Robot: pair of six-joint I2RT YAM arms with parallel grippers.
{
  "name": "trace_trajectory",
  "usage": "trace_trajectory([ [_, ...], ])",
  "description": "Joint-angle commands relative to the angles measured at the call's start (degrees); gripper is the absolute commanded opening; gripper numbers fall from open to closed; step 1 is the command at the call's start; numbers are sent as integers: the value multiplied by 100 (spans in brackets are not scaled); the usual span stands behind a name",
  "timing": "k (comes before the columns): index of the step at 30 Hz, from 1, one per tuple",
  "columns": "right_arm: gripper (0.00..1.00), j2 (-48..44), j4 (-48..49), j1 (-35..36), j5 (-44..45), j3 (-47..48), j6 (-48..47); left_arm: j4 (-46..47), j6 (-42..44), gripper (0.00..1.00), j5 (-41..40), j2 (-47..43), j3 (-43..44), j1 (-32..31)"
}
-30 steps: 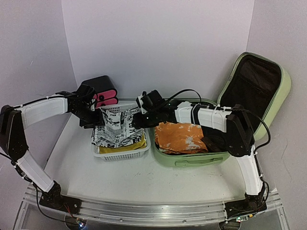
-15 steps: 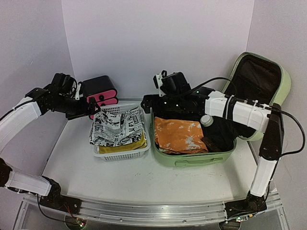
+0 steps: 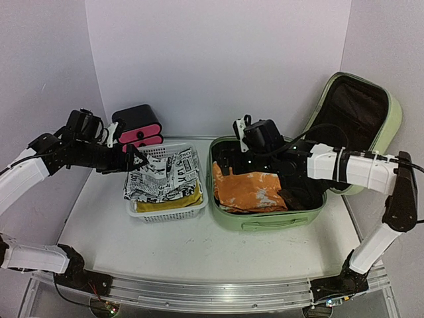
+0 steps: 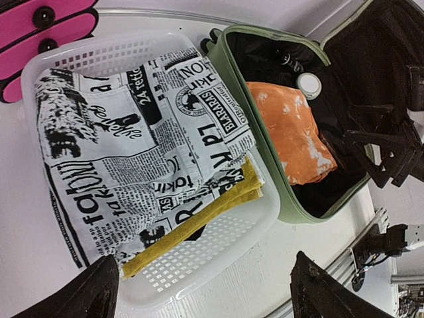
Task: Open, take out, and arrange the luggage
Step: Place the clothes in the bin, then adjust the clothes in the bin.
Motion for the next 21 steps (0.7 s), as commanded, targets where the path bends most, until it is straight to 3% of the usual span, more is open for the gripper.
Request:
trace_trajectory([
  [1, 98, -478, 382, 8, 248, -155, -40, 477, -20, 90, -17, 192, 77, -232],
  [8, 98, -955, 946, 8, 75, -625, -138, 775, -237, 89, -222, 788, 161, -333],
  [21, 98, -1687, 1075, 7, 106, -1285, -163, 1211, -619, 85, -913, 1819, -54, -327],
])
